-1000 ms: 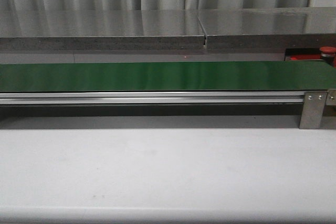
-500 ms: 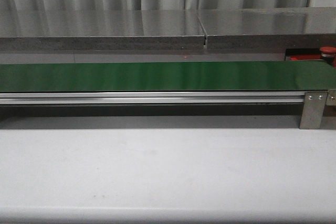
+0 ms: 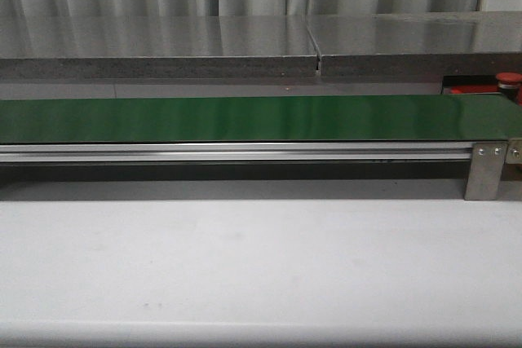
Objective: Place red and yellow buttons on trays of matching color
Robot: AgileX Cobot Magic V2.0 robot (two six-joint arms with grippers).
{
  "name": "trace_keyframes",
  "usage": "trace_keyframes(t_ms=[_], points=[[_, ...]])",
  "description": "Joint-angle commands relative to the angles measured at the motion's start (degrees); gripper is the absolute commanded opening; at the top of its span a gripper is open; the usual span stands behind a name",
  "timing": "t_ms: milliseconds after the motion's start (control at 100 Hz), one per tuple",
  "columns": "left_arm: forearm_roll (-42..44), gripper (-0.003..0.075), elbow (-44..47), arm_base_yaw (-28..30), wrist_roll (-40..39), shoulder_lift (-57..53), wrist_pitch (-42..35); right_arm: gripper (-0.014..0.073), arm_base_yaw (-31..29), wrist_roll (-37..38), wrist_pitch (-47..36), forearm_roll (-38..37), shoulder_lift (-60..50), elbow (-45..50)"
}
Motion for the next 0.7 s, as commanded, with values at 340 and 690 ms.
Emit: trace_keyframes(t_ms=[340, 690], points=[[-1.2, -0.0019, -1.6, -0.3, 0.0, 0.1, -4.1, -0.0118, 2.2, 1.3, -17.0, -2.0, -1.1, 7.5], [-1.2, -0.0019, -1.6, -0.3, 0.0, 0.1, -4.1, -0.0118, 2.2, 1.3, -16.5, -2.0, -1.1, 7.5]])
